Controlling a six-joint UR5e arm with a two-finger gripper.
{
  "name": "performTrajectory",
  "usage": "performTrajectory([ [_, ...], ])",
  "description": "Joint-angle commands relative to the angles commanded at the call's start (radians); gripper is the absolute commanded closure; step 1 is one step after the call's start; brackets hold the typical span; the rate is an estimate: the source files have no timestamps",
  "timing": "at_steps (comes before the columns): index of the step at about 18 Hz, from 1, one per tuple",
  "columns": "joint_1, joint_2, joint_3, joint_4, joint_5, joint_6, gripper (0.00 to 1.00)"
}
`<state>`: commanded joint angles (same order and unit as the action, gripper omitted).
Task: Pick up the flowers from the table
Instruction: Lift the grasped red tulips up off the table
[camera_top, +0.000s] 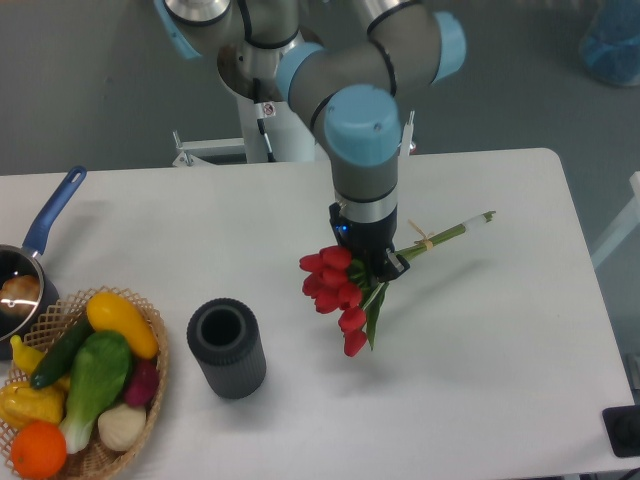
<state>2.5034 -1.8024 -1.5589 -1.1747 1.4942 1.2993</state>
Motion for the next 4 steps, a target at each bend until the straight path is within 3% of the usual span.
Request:
performTrajectory([
  [2, 0.002, 0.0, 0.052, -0.054, -0.005, 0.0, 0.96],
  [4, 0.017, 0.0, 0.072, -0.068, -0.005, 0.003, 0.96],
])
